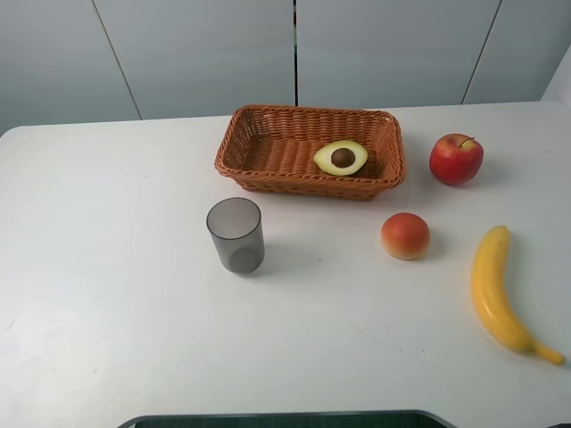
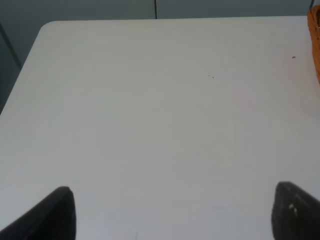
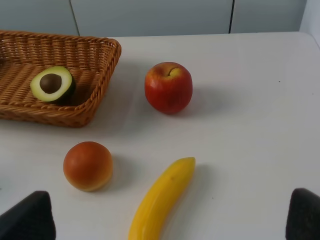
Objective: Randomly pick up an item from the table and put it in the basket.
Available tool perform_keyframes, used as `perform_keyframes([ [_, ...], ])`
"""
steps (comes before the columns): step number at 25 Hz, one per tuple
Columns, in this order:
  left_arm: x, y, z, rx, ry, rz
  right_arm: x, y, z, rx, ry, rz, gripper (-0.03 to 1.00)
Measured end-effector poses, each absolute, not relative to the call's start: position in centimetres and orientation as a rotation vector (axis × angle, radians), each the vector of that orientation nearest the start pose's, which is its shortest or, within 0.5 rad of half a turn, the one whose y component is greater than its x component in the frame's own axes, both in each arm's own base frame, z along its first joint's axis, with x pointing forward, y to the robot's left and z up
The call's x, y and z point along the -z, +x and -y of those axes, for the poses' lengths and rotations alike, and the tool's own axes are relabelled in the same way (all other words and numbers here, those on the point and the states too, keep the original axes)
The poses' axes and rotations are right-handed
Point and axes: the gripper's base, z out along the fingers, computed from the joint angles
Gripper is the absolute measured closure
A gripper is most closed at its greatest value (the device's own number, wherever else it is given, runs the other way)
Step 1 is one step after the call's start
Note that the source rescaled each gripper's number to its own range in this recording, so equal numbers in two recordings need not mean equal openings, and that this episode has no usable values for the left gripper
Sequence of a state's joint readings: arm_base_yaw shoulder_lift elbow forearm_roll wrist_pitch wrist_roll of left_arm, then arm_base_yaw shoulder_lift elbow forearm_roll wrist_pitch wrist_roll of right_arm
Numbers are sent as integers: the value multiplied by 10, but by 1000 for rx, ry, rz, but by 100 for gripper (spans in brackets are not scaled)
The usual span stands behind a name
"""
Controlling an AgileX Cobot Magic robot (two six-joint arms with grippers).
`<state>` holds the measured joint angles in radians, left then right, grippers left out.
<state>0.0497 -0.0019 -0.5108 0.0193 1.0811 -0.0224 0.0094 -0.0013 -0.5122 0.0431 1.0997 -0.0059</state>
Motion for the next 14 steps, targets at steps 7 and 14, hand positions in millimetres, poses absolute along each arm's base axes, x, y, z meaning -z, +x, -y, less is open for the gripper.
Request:
perform_keyframes([
  [7,-279,-7,-1,-40,-75,-2051,-278,-8,-3,-54,-19,-2069,-3],
  [14,-279,-7,-1,-40,-75,-2051,-278,-8,-3,-54,-19,-2069,-3],
])
